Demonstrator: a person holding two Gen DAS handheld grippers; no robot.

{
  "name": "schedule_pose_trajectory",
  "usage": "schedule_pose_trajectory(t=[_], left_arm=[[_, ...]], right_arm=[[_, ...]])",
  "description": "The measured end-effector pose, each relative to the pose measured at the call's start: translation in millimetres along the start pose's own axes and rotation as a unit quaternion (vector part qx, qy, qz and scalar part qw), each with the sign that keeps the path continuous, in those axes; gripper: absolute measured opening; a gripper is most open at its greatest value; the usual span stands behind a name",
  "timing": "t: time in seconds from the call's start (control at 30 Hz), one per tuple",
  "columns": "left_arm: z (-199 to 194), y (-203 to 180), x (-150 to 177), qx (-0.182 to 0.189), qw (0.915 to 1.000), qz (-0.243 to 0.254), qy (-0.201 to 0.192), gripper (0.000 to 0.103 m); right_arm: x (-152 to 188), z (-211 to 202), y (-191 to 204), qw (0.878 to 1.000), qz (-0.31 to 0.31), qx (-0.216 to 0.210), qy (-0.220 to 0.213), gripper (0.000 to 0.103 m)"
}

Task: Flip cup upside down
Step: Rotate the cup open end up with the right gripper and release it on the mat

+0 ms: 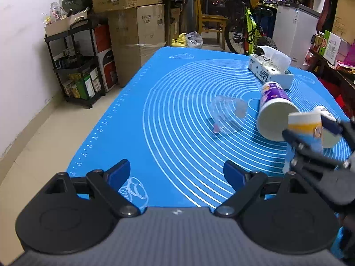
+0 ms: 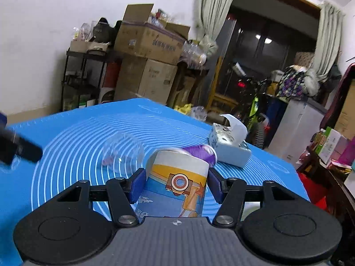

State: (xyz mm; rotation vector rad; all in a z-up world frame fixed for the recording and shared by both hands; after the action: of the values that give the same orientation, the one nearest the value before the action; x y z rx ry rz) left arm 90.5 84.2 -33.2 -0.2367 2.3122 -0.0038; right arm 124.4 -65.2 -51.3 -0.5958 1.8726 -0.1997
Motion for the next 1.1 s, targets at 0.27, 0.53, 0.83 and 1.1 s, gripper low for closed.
schedule_pose_trajectory(t=[0.27,0.53,0.83,1.1], left_arm=[[-0.6,-9.3,11.5,0.010,0.9999,0.003,0.007,0.091],[-6.2,-20.8,21.1,0.024,0.9996,0.013,0.002,0.091],[-23.3,-35.8,31.5,0.039,0.9990,0.019,-0.006,0.090],[-46.0,-59.3,48.0,0.051,0.9974,0.039,-0.033,0.090]], right_arm=[[21.5,-26.4,1.4,1.000,0.009,0.005,-0.024,0.062],[38.8,-38.7,-7.0,0.999,0.044,-0.009,0.005,0.063],[45.2,-61.0,-8.1,0.996,0.073,-0.032,0.042,0.083],[61.1,-109.8,-20.2,0.991,0.108,-0.032,0.072,0.086]])
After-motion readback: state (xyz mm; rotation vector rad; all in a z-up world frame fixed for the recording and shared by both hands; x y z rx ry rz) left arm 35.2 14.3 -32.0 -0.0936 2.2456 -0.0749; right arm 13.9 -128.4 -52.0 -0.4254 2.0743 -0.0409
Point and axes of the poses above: each gripper's, at about its wrist camera, not at the fingertips, and z roughly the way its jaws point, y to its left, x to its underside, the point moved 10 cm from there along z, roughly the way its jaws point, and after that the axes turned 7 degrees about -z, right-handed, at the moved point
